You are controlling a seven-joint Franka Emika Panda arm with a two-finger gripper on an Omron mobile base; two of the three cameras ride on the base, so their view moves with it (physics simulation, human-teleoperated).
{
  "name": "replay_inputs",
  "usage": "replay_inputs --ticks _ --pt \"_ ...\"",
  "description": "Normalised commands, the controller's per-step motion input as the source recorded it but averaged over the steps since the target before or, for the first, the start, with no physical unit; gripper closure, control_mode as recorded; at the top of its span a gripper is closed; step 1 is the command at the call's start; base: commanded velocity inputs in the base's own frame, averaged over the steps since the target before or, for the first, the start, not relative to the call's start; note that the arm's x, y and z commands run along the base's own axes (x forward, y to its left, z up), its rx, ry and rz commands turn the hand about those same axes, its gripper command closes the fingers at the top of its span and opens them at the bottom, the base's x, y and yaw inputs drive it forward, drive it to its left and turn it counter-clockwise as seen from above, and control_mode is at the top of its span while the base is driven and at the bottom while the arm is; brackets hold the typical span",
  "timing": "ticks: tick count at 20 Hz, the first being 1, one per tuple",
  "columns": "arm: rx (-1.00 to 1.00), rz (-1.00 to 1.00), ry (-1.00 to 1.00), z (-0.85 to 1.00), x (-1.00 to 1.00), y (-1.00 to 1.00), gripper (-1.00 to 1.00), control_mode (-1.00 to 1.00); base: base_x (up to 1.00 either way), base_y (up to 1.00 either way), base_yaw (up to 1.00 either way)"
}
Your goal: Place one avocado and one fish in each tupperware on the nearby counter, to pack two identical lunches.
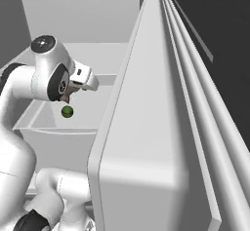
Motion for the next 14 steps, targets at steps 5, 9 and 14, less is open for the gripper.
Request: replay_inputs --ticks 5,9,14 --pt "-0.10 0.11 0.21 -0.51 -0.93 0.26 1.00 -1.00 0.00 0.00 0.00" --pt "-0.11 0.00 0.07 -1.00 -0.40 -0.14 1.00 -1.00 0.00 0.00 0.00" --pt "-0.07 0.00 0.01 -1.00 -0.25 -0.24 1.00 -1.00 0.00 0.00 0.00"
